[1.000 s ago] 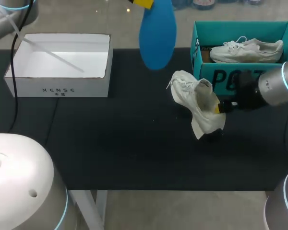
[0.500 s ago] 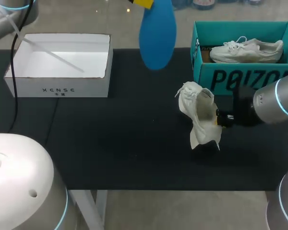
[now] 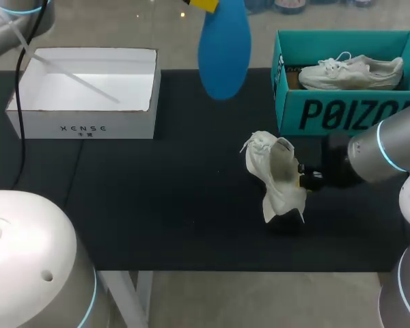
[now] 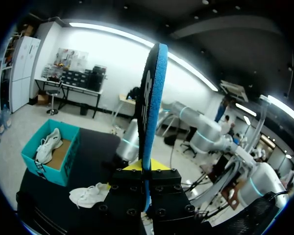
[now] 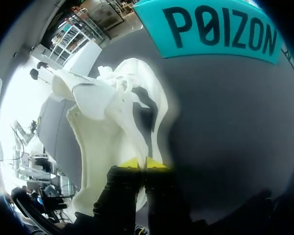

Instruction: Take the shoe out of the shoebox, open the shoe tongue, remove and reinsert the insole, then place the shoe into the shoebox

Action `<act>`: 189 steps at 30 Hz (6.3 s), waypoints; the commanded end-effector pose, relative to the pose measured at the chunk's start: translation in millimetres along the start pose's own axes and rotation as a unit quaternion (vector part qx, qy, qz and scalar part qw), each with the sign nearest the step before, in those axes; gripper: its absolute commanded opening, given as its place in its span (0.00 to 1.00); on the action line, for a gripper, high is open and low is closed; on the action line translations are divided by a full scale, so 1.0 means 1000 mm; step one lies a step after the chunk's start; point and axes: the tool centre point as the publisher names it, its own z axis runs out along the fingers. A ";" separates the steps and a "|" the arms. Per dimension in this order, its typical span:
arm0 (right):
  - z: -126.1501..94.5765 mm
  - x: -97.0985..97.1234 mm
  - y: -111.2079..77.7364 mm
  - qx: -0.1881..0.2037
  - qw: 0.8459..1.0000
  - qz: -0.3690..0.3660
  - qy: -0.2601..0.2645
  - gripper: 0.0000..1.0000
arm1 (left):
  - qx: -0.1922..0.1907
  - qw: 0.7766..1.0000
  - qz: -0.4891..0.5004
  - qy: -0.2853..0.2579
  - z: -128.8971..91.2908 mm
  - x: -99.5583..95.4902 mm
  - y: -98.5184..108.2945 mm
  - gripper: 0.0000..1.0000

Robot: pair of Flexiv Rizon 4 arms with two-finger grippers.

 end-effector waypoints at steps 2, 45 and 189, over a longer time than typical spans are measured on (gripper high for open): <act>0.017 0.002 0.000 -0.001 1.000 0.009 -0.001 0.00 | -0.001 1.000 0.000 -0.002 0.000 0.001 0.001 0.00; -0.128 0.024 0.094 -0.067 0.993 -0.033 0.094 1.00 | -0.001 1.000 0.000 -0.002 0.000 0.001 0.001 0.00; -0.164 0.217 0.077 0.173 0.832 0.185 0.493 1.00 | 0.009 0.980 0.198 0.028 0.012 0.024 0.046 0.00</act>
